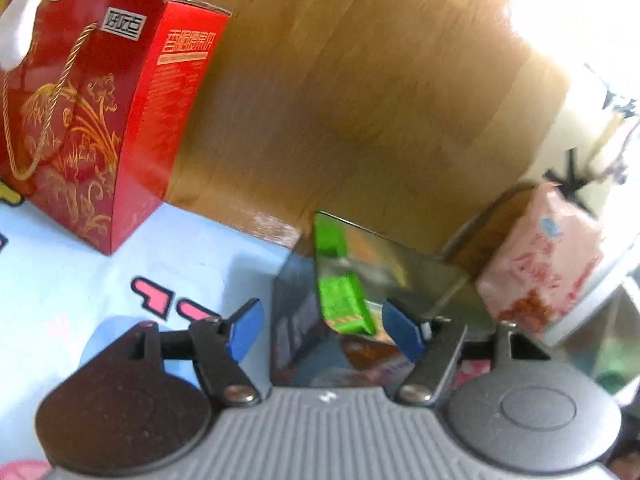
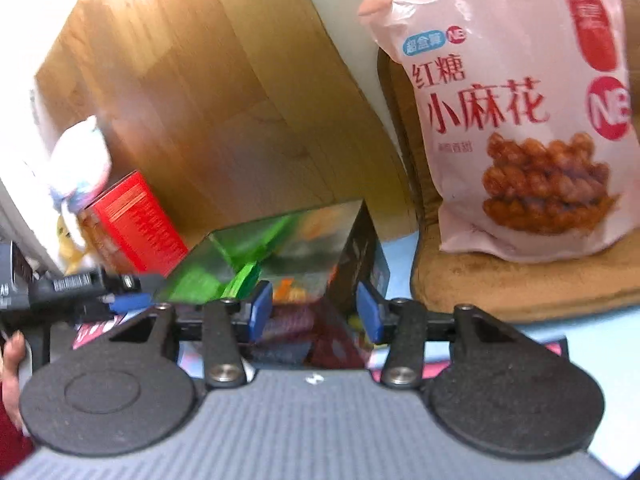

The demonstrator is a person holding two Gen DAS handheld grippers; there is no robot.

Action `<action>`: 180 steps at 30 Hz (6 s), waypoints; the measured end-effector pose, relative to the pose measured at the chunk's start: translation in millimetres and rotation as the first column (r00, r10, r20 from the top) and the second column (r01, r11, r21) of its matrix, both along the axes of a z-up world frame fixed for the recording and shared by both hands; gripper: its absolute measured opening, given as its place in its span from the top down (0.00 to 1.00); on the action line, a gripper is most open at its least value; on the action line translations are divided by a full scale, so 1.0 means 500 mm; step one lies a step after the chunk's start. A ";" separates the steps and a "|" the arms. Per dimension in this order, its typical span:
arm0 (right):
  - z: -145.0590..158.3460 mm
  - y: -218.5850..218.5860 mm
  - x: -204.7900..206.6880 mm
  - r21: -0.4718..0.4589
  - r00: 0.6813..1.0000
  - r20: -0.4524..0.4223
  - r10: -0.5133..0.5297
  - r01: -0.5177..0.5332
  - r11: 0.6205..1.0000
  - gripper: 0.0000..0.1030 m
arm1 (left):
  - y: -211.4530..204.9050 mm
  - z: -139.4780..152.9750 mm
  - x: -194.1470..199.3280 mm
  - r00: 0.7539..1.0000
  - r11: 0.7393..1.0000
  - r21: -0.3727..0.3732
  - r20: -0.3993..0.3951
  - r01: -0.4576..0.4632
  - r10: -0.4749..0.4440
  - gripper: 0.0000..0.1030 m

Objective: Organize snacks
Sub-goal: 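Grasp the pink wafer bar with the right tool, then drop the pink wafer bar into the tin box, withdraw right tool, then grasp the translucent green packet with the right tool, then carry the green packet into the tin box and release it, then grasp the clear peanut bag with yellow tie using the right tool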

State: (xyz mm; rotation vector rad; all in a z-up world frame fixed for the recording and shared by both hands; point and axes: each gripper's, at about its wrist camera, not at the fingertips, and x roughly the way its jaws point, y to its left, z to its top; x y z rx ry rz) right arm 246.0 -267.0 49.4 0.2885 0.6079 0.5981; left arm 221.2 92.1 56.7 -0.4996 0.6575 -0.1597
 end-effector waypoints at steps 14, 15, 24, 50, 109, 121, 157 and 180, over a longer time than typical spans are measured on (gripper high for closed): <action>-0.098 0.040 -0.068 -0.111 0.983 -0.066 0.174 -0.180 0.977 0.57 | -0.168 -0.089 0.061 0.953 0.960 0.051 -0.147 0.276 -0.266 0.35; -0.104 0.044 -0.066 -0.119 0.982 -0.066 0.177 -0.184 0.976 0.60 | -0.173 -0.092 0.056 0.952 0.956 0.072 -0.140 0.283 -0.271 0.35; -0.108 0.038 -0.083 -0.128 0.988 0.004 0.156 -0.155 0.980 0.76 | -0.175 -0.087 0.033 0.945 0.953 0.044 -0.149 0.300 -0.291 0.44; 0.018 0.097 -0.021 -0.127 0.957 0.287 0.033 0.004 0.992 0.68 | -0.131 0.054 0.088 0.987 0.990 0.018 0.068 0.143 -0.144 0.40; -0.102 0.322 -0.204 0.009 0.923 -0.098 0.372 -0.373 0.928 0.88 | 0.106 -0.119 -0.188 0.996 0.960 -0.275 -0.061 0.050 -0.069 0.70; -0.055 0.239 -0.203 0.140 0.956 -0.014 0.294 -0.289 0.947 0.93 | 0.024 -0.027 -0.134 0.987 0.967 -0.197 0.022 0.162 -0.161 0.69; -0.061 0.006 -0.243 0.103 0.986 0.111 0.126 -0.138 0.985 0.66 | -0.002 -0.055 -0.198 0.980 0.970 -0.138 0.004 0.200 -0.201 0.60; -0.130 0.170 -0.325 -0.023 0.909 -0.032 0.416 -0.417 0.909 0.83 | 0.012 -0.105 -0.331 0.978 0.960 -0.207 -0.053 0.187 -0.202 0.59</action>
